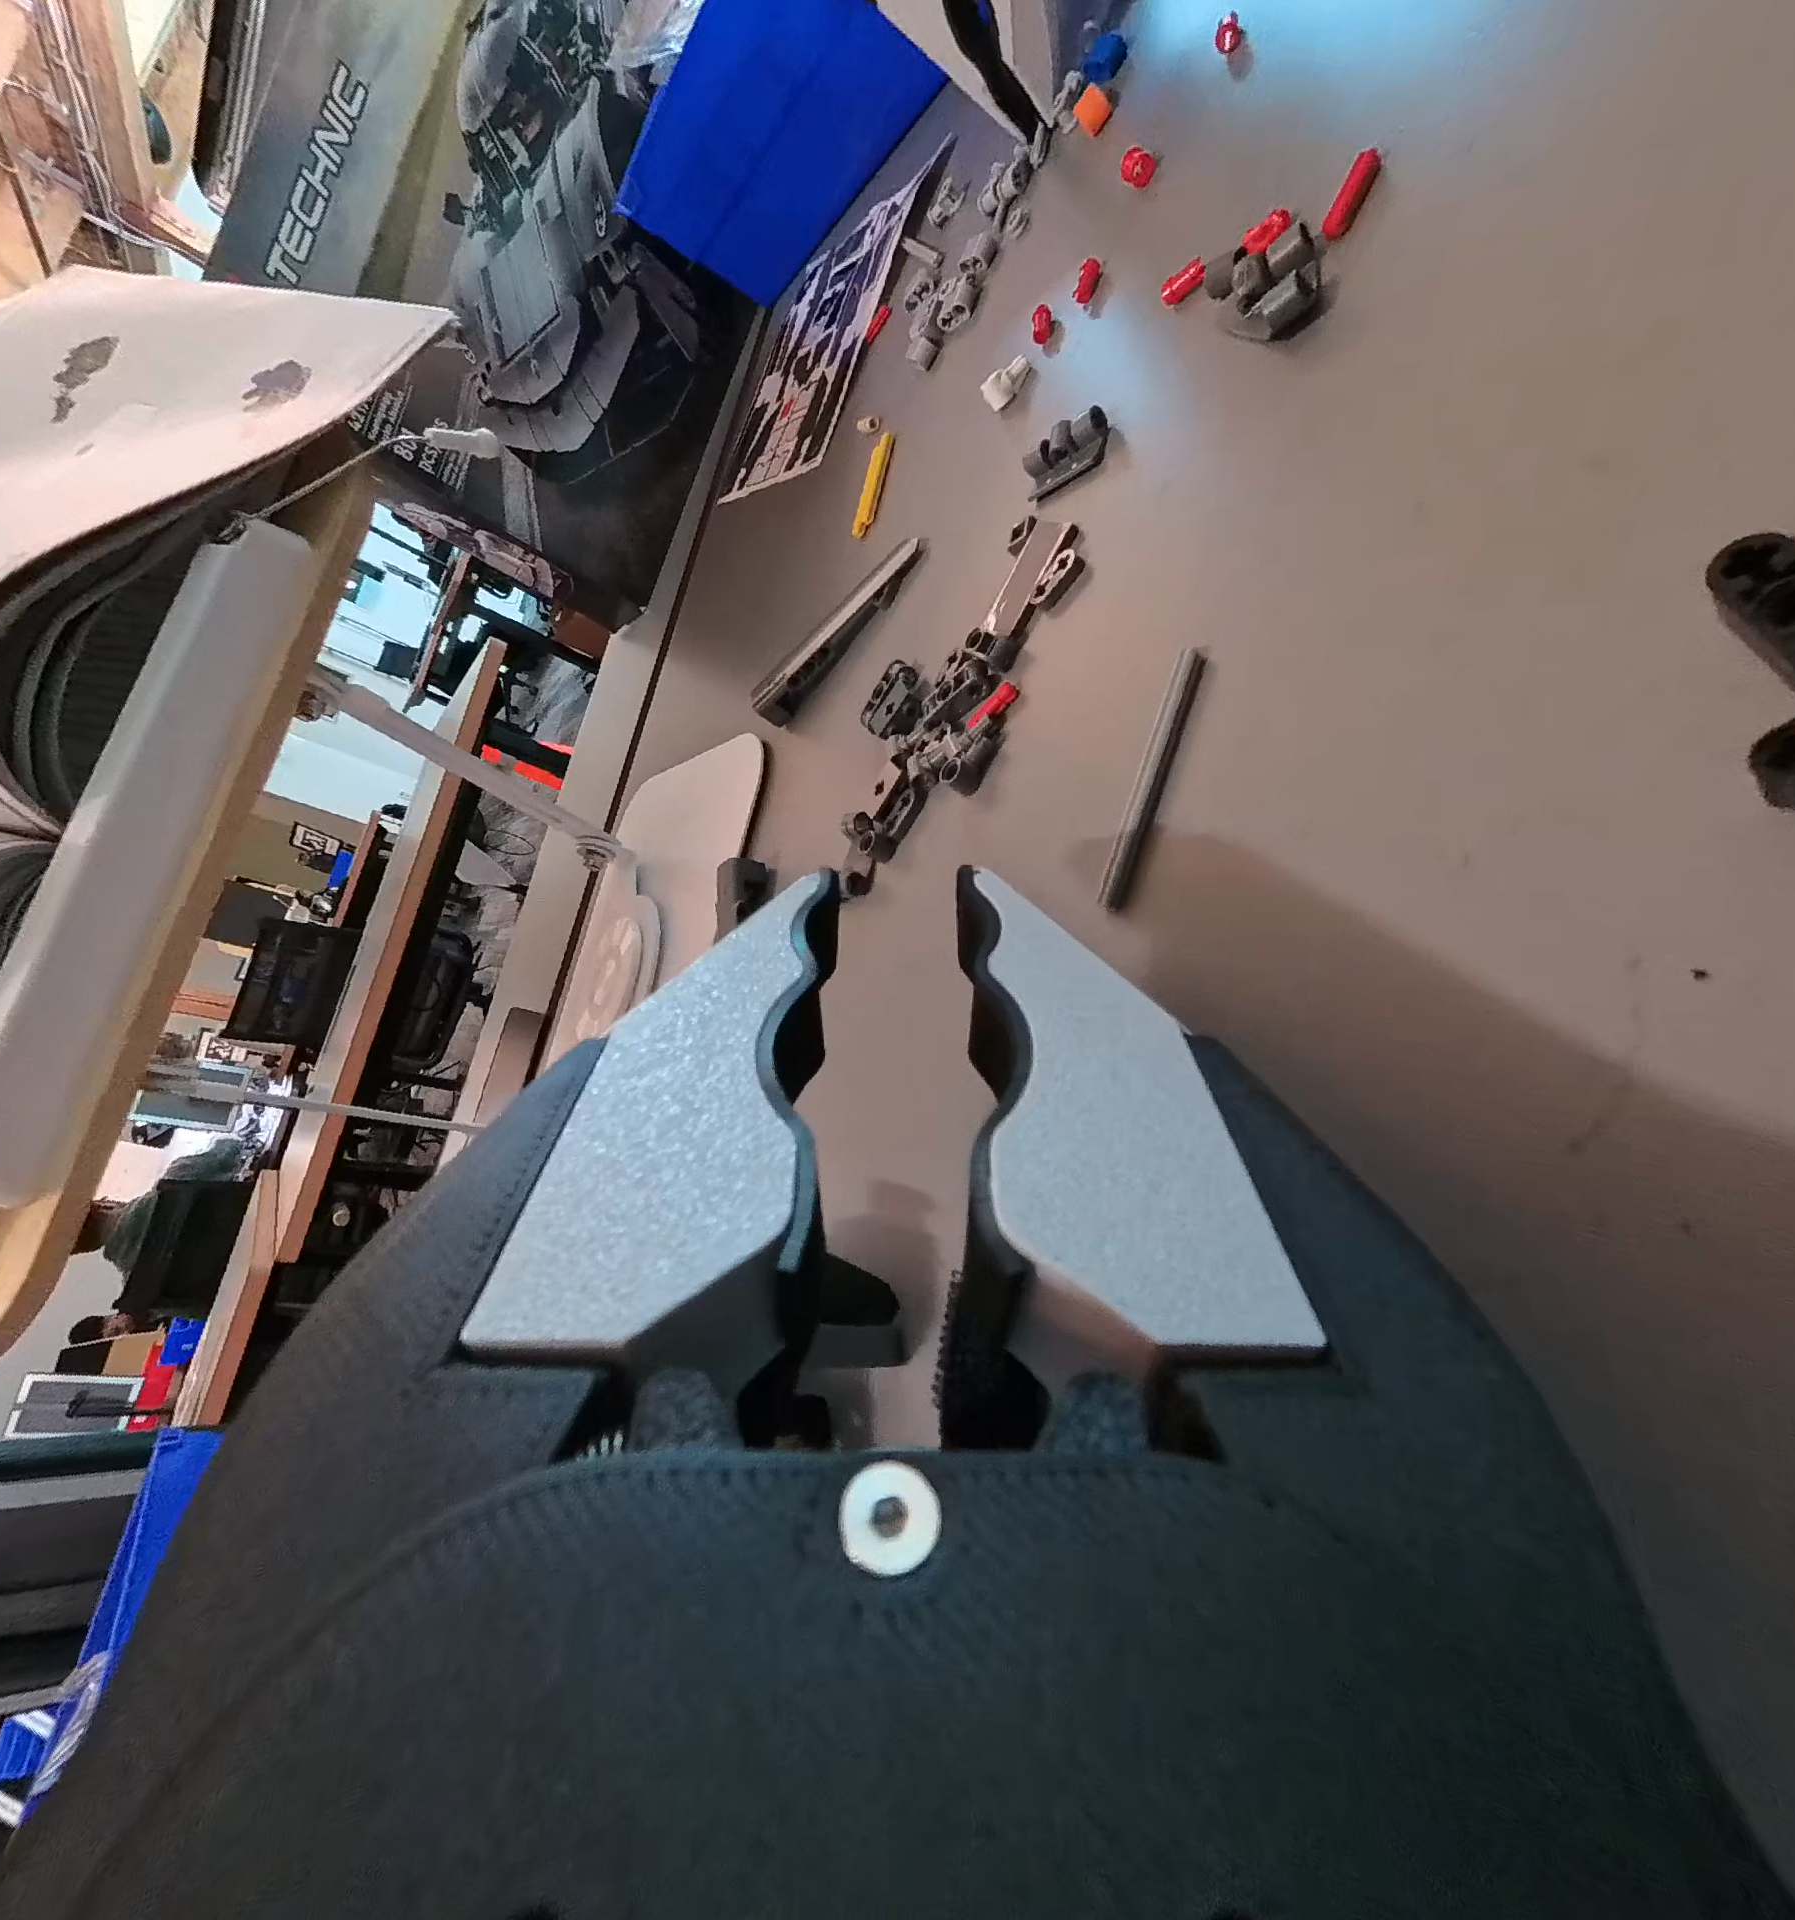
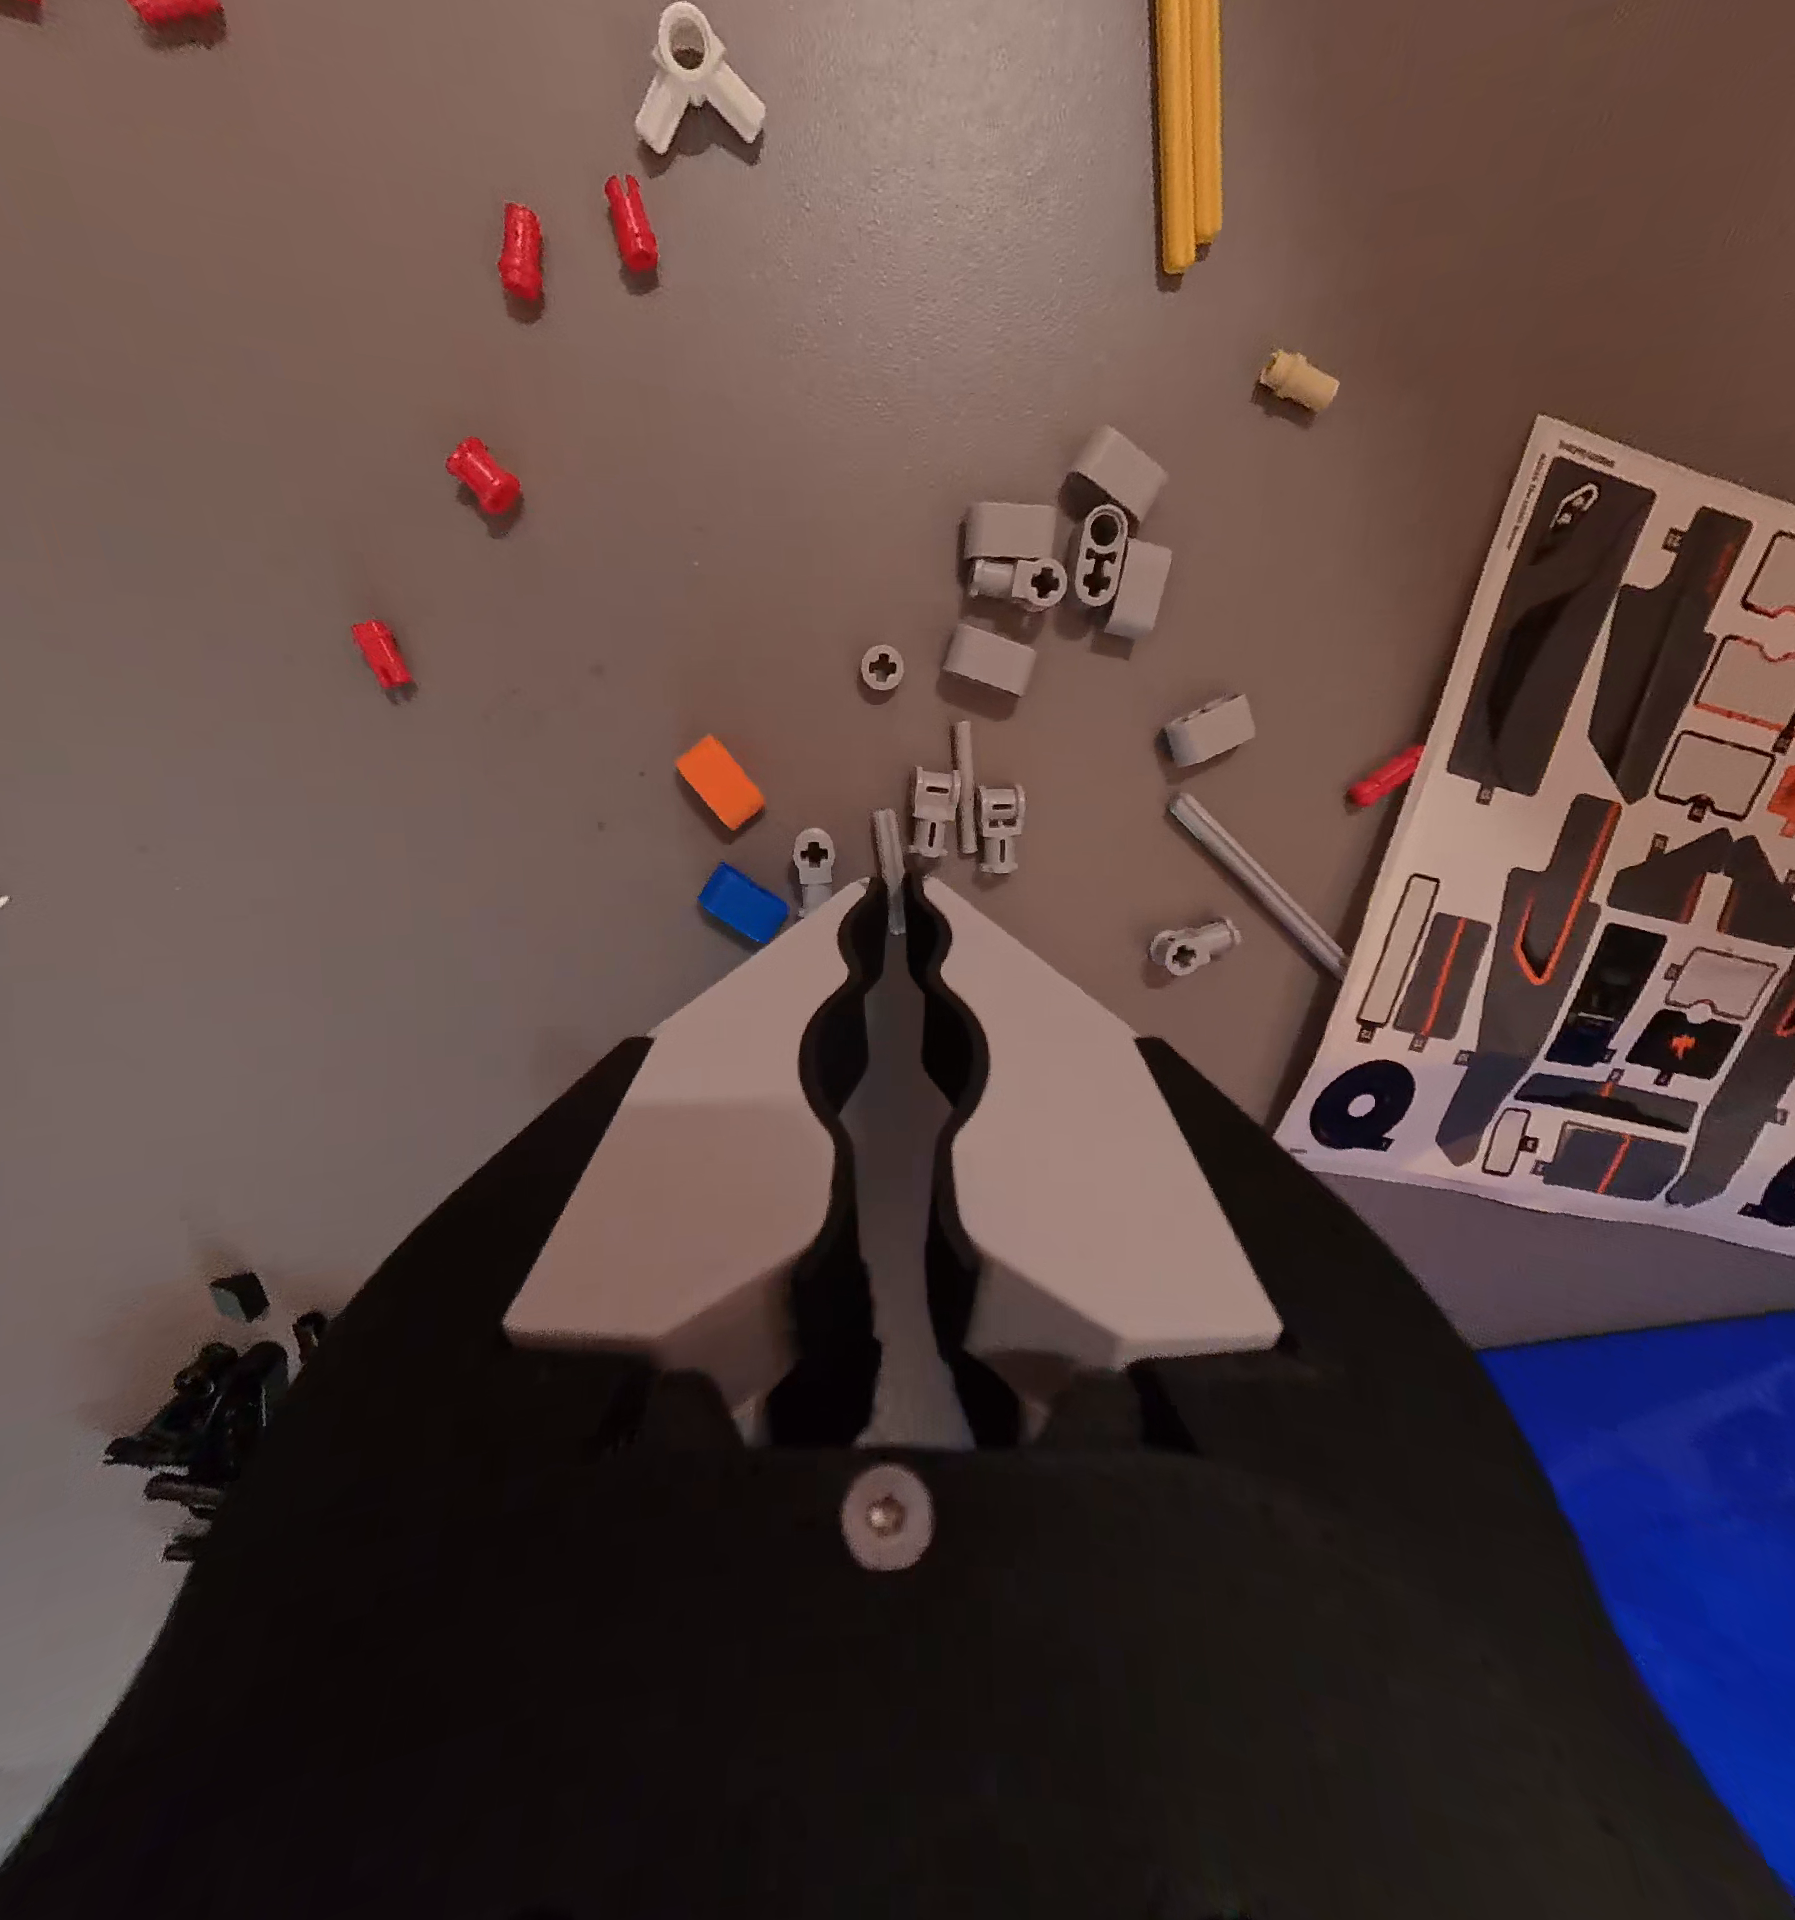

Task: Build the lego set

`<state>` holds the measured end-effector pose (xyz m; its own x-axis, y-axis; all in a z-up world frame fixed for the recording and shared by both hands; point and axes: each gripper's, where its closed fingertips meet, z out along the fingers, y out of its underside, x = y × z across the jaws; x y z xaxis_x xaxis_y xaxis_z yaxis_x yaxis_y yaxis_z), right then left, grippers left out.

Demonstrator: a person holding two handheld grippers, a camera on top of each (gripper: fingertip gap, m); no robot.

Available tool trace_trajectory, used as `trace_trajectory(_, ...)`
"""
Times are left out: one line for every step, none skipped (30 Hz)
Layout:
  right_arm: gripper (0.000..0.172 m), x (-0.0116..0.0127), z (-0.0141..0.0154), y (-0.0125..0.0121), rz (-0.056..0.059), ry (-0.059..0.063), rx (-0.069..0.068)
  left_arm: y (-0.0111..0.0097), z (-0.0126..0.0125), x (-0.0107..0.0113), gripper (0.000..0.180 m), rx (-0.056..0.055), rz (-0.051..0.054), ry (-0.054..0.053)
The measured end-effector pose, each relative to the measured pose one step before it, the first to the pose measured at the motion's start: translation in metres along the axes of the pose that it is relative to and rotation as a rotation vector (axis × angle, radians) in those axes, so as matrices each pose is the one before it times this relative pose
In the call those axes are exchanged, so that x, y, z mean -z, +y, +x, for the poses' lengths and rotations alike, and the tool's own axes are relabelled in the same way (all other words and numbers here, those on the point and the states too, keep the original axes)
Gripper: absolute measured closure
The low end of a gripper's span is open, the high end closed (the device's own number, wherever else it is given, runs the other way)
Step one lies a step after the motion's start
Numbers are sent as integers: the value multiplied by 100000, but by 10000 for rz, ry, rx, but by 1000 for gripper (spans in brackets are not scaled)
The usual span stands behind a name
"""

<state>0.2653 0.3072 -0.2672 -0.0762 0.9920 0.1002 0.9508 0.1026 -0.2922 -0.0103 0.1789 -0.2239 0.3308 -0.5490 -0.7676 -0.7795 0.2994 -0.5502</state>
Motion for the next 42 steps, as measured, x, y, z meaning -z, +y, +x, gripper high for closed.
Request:
trace_trajectory(172,25,-63,-23,26,46,-83,-106,-75,69,160,2,37,-28)
trace_trajectory(172,99,-173,-143,115,20,-89,-111,-68,81,160,-3,45,-31)
trace_trajectory(172,239,-163,-340,205,52,-115,-131,-64,54,160,-11,34,-32)
trace_trajectory(172,348,-204,-467,222,58,-127,-143,-56,56,160,-11,34,-32)
trace_trajectory(172,443,-326,-726,264,48,-86,-176,-39,60,160,-16,50,-37)
trace_trajectory(172,475,-547,-1129,341,-11,-30,-196,-29,65,159,-27,47,-36)
trace_trajectory(172,378,-871,-1464,369,-138,41,-193,5,50,159,-60,38,-40)
trace_trajectory(172,202,-1016,-1735,373,-186,101,-211,-56,75,158,-96,44,-85)
trace_trajectory(172,-11,-1094,-2045,451,-239,137,-251,-17,108,158,-156,57,-83)
trace_trajectory(172,-294,-1178,-2240,503,-367,103,-333,32,132,158,-186,98,-61)
trace_trajectory(172,-689,-1113,-2154,424,-410,72,-377,-31,156,157,-129,101,-82)
trace_trajectory(172,-1060,-958,-1858,255,-403,71,-350,-30,160,157,-89,87,-66)
trace_trajectory(172,-1305,-838,-1574,122,-418,97,-335,-19,160,157,-104,87,-58)
trace_trajectory(172,-1406,-663,-1366,60,-405,104,-308,18,163,157,-112,92,-54)
trace_trajectory(172,-1394,-508,-1227,43,-379,95,-383,83,195,159,-79,143,-1)
trace_trajectory(172,-1269,-474,-1144,38,-381,129,-413,101,186,159,-36,159,16)
trace_trajectory(172,-1065,-409,-1147,75,-349,160,-320,3,165,159,-31,93,-43)
trace_trajectory(172,-877,-206,-1046,56,-246,88,-214,-104,139,158,-92,47,-111)
trace_trajectory(172,-709,-142,-880,16,-206,50,-92,-93,98,158,-147,-16,-111)
trace_trajectory(172,-556,-179,-774,23,-192,87,-33,-18,63,157,-101,-26,-53)
trace_trajectory(172,-399,-69,-630,3,-112,34,-19,13,51,156,-22,-9,-15)
trace_trajectory(172,-297,69,-417,-68,-31,-63,61,-84,27,156,-20,-54,-54)
trace_trajectory(172,-190,-13,-322,-52,-47,-43,186,-92,0,156,-114,-110,-58)
trace_trajectory(172,-74,-133,-404,58,-85,-23,91,-70,32,158,-87,-19,-34)
trace_trajectory(172,-3,-85,-356,58,-52,-119,44,-19,57,160,-5,9,16)
trace_trajectory(172,-1,22,-138,-43,32,-132,95,-55,33,162,-27,-59,-12)
trace_trajectory(172,-4,0,-102,-29,44,-42,142,-116,2,164,-119,-110,-72)
trace_trajectory(172,5,-40,-122,18,-5,-74,-34,27,49,167,-96,4,19)
trace_trajectory(172,6,-8,-73,0,-30,-150,-77,89,51,171,-19,14,46)
trace_trajectory(172,3,-5,-34,-1,-24,-105,25,85,5,173,-103,-45,9)
trace_trajectory(172,10,-6,-49,19,-17,-42,-4,-1,3,175,-181,-27,-55)
trace_trajectory(172,16,1,-4,-1,-31,-84,-58,43,1,176,-144,-11,-20)
trace_trajectory(172,-10,0,38,-33,-24,-67,7,45,-20,176,-94,-44,-15)
trace_trajectory(172,-45,-27,66,-39,-19,3,-6,63,-29,176,-53,-27,12)
trace_trajectory(172,-37,-32,62,-34,-34,-13,-42,81,-6,176,-42,-6,27)
trace_trajectory(172,-47,-9,73,-31,-46,-84,-13,79,-36,176,-81,-31,12)
trace_trajectory(172,-33,1,73,-24,-42,-65,18,86,-40,176,-139,-50,-11)
trace_trajectory(172,-33,-27,81,-20,-51,-53,-22,118,13,177,-150,-8,12)
trace_trajectory(172,-26,-7,86,-17,-56,-119,-10,151,11,177,-56,-16,82)
trace_trajectory(172,-10,31,23,16,-13,-96,102,147,-30,178,81,-67,132)
trace_trajectory(172,57,19,-46,70,22,-4,72,34,-9,179,153,-11,88)
trace_trajectory(172,125,10,-162,144,25,4,23,-108,36,179,131,13,-8)
